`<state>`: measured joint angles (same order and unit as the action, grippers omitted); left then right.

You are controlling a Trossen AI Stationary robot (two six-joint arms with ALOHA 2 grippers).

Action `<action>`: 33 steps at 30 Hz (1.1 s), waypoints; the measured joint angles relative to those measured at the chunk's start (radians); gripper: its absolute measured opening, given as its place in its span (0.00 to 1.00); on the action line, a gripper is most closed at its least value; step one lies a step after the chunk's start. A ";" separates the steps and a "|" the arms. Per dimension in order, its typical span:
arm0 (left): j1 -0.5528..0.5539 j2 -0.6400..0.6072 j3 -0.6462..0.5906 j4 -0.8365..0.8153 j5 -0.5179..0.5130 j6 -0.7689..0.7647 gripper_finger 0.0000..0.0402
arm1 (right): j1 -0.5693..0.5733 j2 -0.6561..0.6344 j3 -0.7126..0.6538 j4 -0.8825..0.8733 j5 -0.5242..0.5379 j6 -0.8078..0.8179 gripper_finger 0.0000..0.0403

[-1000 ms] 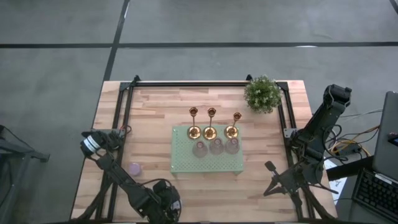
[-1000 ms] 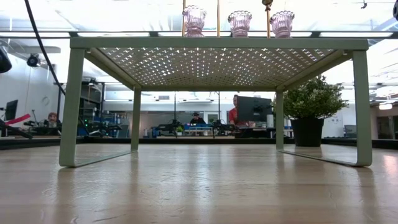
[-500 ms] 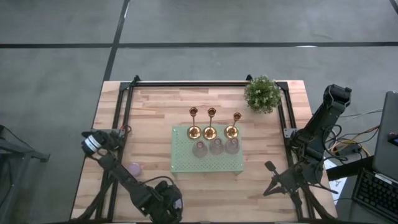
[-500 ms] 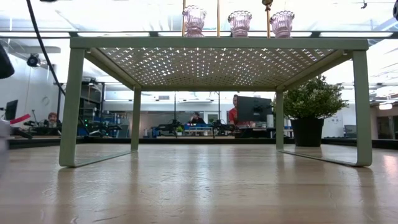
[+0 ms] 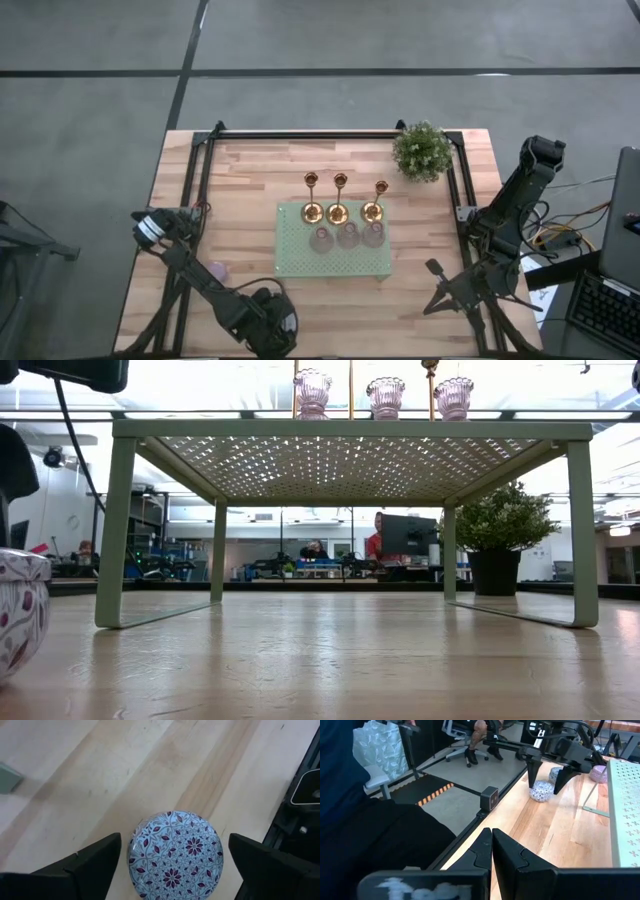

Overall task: Pick & Place candle stick holders
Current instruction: Put the white scented candle on the shelf

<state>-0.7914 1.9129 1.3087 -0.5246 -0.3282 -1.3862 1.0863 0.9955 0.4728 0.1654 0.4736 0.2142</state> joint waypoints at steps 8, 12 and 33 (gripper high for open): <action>0.000 0.011 -0.004 0.000 0.083 -0.005 0.97 | -0.001 0.000 0.000 0.001 0.000 0.003 0.02; 0.000 0.023 -0.004 0.000 0.083 -0.001 0.97 | -0.001 0.000 0.000 0.001 0.000 0.003 0.02; 0.002 0.033 -0.004 0.000 0.032 -0.003 0.77 | -0.001 0.000 0.000 0.001 0.000 0.003 0.02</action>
<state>-0.7891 1.9461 1.3050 -0.5245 -0.2966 -1.3896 1.0855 0.9958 0.4725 0.1665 0.4740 0.2176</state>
